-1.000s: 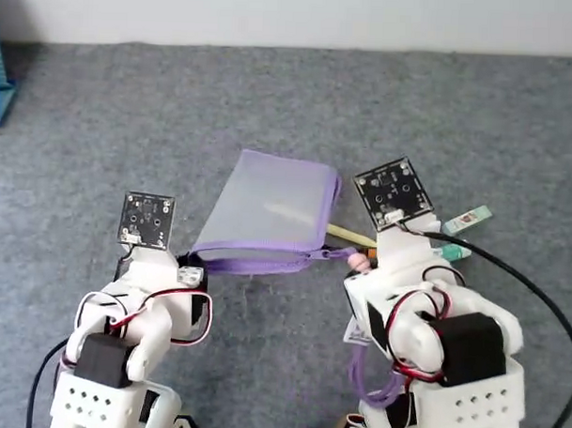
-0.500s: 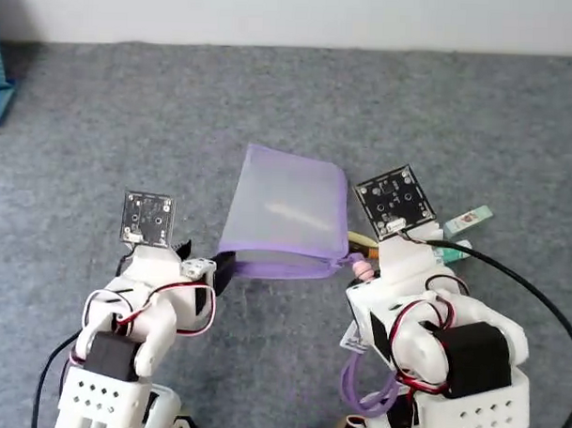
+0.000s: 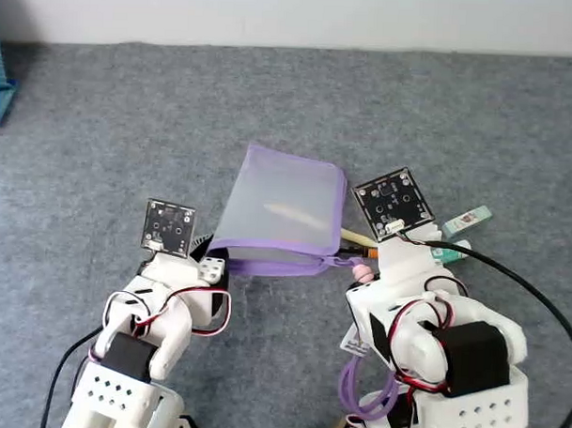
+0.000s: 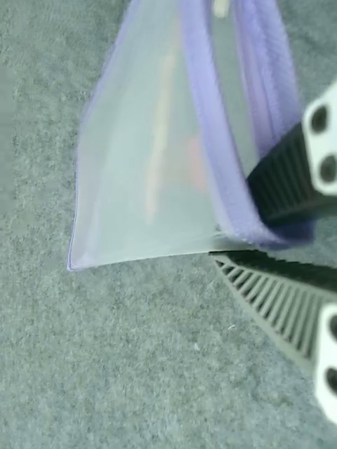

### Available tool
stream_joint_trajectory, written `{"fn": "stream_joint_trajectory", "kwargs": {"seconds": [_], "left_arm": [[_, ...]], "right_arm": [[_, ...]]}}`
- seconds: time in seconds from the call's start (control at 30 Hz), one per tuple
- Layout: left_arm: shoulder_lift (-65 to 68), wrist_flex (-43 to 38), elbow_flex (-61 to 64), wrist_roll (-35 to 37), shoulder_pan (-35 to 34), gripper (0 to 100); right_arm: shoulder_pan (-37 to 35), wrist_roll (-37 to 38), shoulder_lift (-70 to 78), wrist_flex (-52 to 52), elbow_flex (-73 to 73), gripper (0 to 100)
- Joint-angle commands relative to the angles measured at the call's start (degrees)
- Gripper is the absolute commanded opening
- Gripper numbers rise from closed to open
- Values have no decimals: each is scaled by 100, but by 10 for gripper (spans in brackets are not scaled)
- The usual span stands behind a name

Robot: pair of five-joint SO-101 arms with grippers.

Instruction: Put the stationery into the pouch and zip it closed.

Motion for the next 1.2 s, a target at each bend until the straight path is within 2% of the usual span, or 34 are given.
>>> {"fn": "stream_joint_trajectory", "kwargs": {"seconds": [0.0,0.27,0.5,0.8,0.97,1.07,1.17], "left_arm": [[-9,598,-699,-176,-185,12],[9,2708,-2448,-176,-440,12],[26,3719,-3503,-167,-440,12],[35,5196,-4259,-141,-413,12],[35,5187,-4251,-141,-431,19],[35,4888,-3846,-141,-440,72],[35,4536,-3415,149,-440,119]], "right_arm": [[-4,-26,-84,-84,-70,8],[4,-580,-13,-1121,-255,8],[-13,-686,-13,-1684,-246,8],[-22,-879,400,-1991,-141,8],[-31,-1002,681,-1991,-158,8],[-40,-976,752,-1991,-149,8],[-233,-967,769,-1938,-132,8]]}}
